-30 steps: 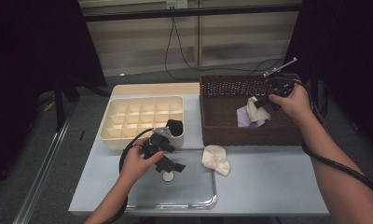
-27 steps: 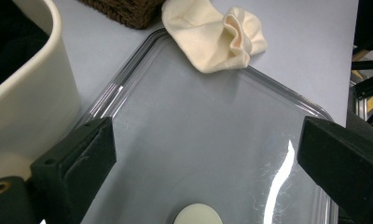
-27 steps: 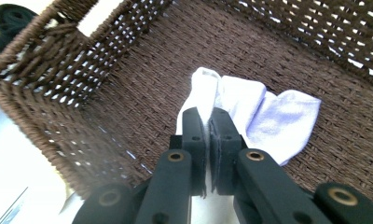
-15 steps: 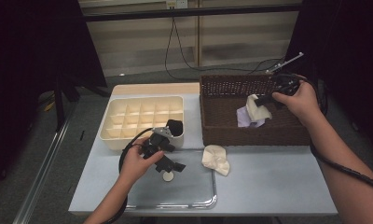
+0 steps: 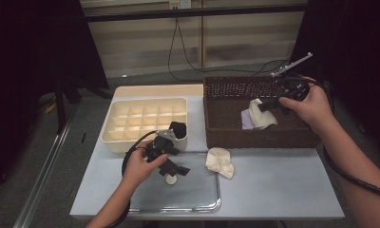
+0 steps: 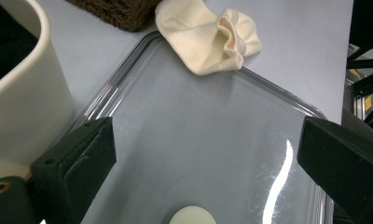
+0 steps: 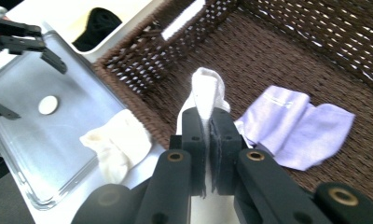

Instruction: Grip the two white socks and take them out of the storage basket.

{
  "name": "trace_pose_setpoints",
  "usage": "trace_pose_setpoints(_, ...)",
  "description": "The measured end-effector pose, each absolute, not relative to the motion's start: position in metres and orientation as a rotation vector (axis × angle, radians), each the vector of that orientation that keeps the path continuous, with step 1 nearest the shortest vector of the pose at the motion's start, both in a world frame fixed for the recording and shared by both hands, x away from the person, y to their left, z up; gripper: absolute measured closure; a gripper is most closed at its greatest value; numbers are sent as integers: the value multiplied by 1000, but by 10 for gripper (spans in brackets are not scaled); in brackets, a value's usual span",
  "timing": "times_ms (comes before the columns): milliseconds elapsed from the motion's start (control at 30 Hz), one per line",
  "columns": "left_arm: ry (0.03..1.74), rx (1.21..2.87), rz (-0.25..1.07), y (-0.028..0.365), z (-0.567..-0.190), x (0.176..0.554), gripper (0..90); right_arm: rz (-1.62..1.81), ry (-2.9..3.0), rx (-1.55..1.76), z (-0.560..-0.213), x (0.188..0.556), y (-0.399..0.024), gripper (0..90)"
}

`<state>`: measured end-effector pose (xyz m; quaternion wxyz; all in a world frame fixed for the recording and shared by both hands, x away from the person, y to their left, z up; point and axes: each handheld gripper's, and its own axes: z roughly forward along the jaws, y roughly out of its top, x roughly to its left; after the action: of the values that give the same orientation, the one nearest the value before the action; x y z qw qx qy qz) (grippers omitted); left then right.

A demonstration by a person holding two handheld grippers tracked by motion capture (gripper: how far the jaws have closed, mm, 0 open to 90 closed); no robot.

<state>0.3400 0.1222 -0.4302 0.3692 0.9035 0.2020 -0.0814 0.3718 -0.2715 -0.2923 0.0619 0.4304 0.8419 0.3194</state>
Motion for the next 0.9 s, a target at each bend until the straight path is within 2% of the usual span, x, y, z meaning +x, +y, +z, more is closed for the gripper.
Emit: trace_pose_setpoints(900, 503, 2342, -206, 120, -430, 338, 44, 1070, 2622, 1149, -292, 327, -247, 852)
